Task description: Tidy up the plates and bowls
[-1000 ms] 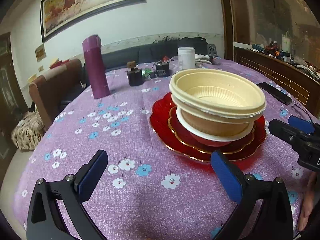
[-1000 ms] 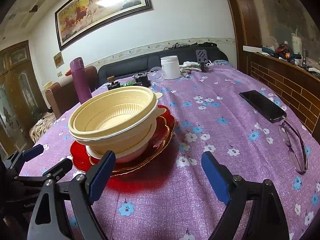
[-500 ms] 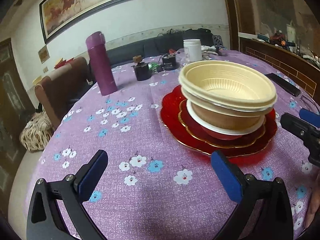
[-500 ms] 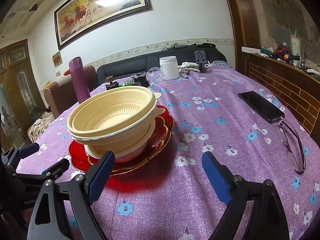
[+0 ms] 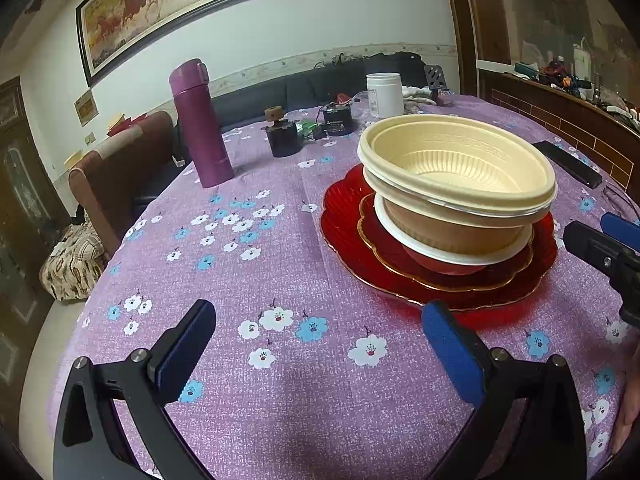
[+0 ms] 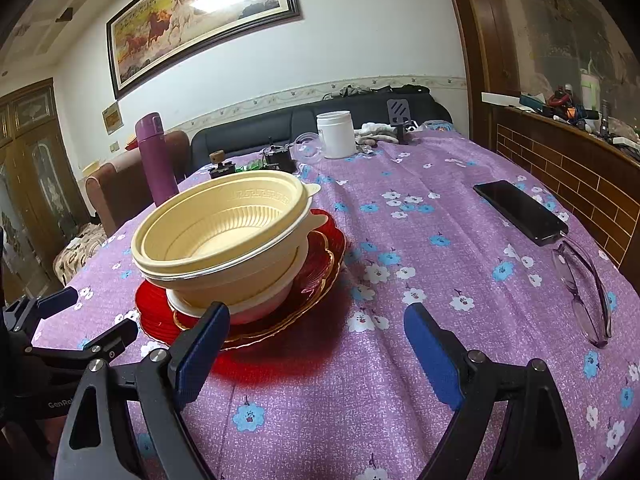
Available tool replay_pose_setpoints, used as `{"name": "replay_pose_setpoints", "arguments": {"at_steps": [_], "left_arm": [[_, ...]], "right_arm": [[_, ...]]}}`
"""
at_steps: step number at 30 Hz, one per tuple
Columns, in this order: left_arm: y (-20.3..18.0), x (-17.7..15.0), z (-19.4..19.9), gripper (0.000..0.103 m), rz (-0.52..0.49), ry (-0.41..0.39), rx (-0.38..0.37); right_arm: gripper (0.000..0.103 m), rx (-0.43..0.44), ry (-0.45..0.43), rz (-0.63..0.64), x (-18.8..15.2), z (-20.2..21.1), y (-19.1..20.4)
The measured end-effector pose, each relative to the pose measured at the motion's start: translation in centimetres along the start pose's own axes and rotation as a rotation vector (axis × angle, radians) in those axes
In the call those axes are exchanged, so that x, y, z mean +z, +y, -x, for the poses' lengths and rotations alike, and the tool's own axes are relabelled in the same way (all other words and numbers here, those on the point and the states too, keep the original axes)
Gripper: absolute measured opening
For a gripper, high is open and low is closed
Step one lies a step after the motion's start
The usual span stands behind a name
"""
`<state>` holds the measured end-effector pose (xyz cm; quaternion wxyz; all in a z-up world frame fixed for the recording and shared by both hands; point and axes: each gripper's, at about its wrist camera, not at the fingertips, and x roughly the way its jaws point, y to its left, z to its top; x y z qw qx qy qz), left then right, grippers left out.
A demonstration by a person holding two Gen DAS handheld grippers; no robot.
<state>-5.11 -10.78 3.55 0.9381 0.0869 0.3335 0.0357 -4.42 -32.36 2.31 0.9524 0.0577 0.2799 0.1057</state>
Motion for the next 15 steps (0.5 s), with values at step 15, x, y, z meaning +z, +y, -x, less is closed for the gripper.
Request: {"name": "replay_pose_setpoints", "arguments": {"at_steps": [15], "left_arm": [[-0.2,-0.04,-0.06,0.103,-0.012,0.009,0.004]], "right_arm": [[0.092,-0.006,-0.01,0.001,-0.15,0.36,-0.05]]}}
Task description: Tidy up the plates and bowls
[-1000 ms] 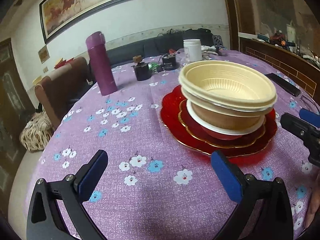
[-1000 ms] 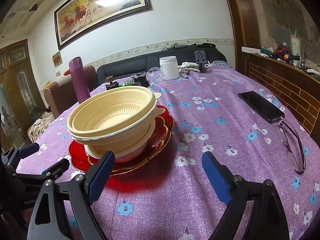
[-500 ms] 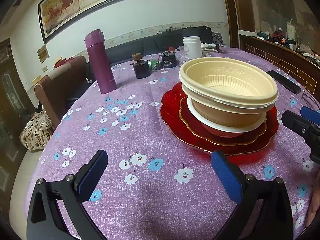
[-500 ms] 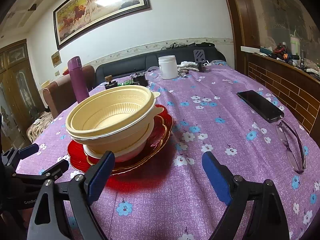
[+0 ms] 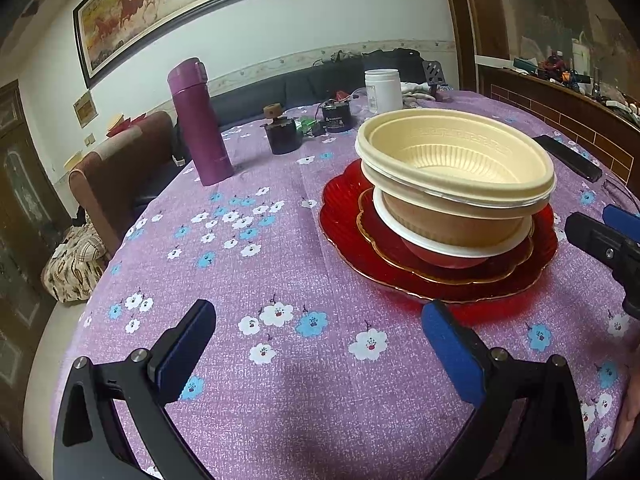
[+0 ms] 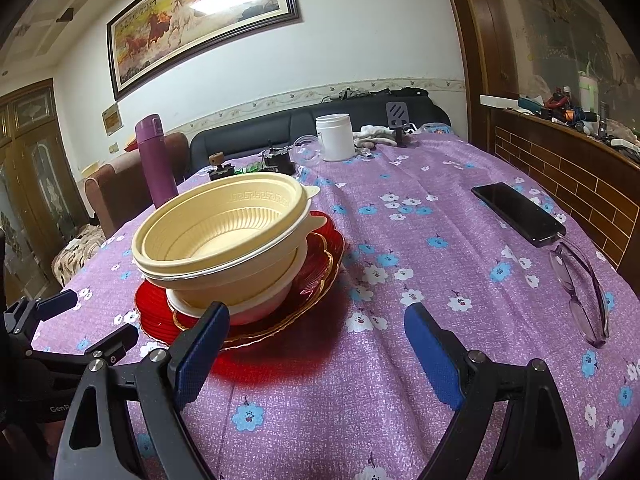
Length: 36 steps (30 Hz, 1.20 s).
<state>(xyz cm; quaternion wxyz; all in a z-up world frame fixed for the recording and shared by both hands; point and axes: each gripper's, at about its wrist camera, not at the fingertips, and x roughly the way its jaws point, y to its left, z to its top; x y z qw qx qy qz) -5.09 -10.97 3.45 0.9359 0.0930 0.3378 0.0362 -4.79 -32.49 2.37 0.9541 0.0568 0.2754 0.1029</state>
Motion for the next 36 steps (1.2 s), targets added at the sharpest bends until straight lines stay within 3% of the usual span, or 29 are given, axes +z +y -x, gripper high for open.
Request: {"name": "replay_pose_setpoints", "arguments": {"at_steps": [36], "left_arm": [[-0.02,-0.1,0.36,0.103,-0.004,0.014,-0.01]], "right_arm": [[0.092,-0.003,-0.006,0.002,0.04,0.21,0.13]]}}
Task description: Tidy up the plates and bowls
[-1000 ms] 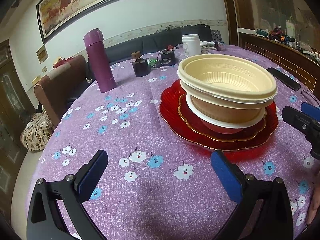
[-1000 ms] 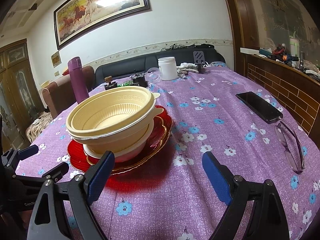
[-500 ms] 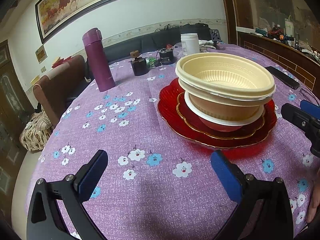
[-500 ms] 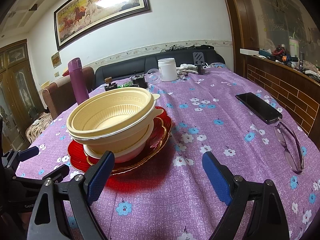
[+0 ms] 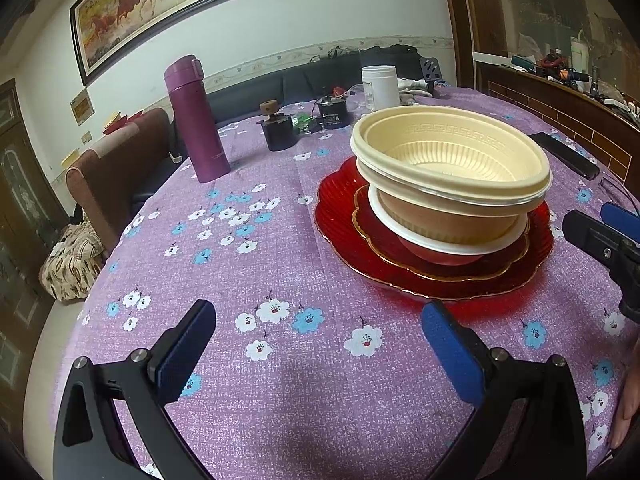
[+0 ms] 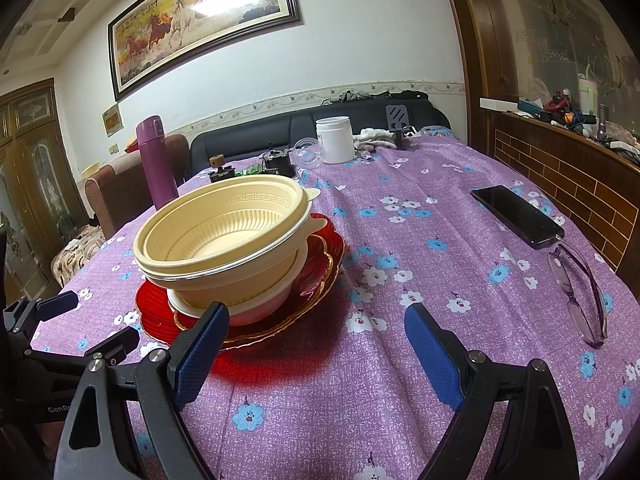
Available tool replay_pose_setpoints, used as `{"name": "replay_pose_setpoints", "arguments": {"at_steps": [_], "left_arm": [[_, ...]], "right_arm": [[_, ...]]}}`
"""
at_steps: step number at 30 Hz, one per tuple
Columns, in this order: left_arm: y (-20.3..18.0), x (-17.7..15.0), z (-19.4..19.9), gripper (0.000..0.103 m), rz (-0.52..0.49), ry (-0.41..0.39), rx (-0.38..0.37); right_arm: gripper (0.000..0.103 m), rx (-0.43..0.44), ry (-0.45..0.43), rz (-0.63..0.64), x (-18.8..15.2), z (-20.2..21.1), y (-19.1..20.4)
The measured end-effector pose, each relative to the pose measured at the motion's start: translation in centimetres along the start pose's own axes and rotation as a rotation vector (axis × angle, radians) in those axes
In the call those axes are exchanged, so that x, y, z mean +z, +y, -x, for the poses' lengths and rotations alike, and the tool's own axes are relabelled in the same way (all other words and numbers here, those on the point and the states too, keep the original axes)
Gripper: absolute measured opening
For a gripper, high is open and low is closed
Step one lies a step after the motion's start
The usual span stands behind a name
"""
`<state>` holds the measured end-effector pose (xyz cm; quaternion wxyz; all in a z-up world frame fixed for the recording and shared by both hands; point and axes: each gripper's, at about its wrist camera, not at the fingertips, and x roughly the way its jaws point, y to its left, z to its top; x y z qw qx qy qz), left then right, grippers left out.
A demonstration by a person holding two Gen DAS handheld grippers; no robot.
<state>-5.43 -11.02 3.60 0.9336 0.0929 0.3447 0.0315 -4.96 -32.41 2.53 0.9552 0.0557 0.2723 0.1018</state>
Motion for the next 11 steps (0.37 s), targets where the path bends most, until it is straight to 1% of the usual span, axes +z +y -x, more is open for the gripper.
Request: {"name": "replay_pose_setpoints", "arguments": {"at_steps": [7,8,11], "left_arm": [[0.2,0.12,0.08,0.103,0.001,-0.004,-0.001],[0.24,0.08,0.18,0.103,0.002,-0.009,-0.003],[0.49,0.02,0.82,0.103,0.012,-0.046,0.022]], "right_arm": [[0.092,-0.001,0.0,0.0,0.05,0.09,-0.02],[0.092,-0.001,0.0,0.0,0.03,0.09,0.0],[0.092,-0.001,0.0,0.0,0.03,0.09,0.0]]}}
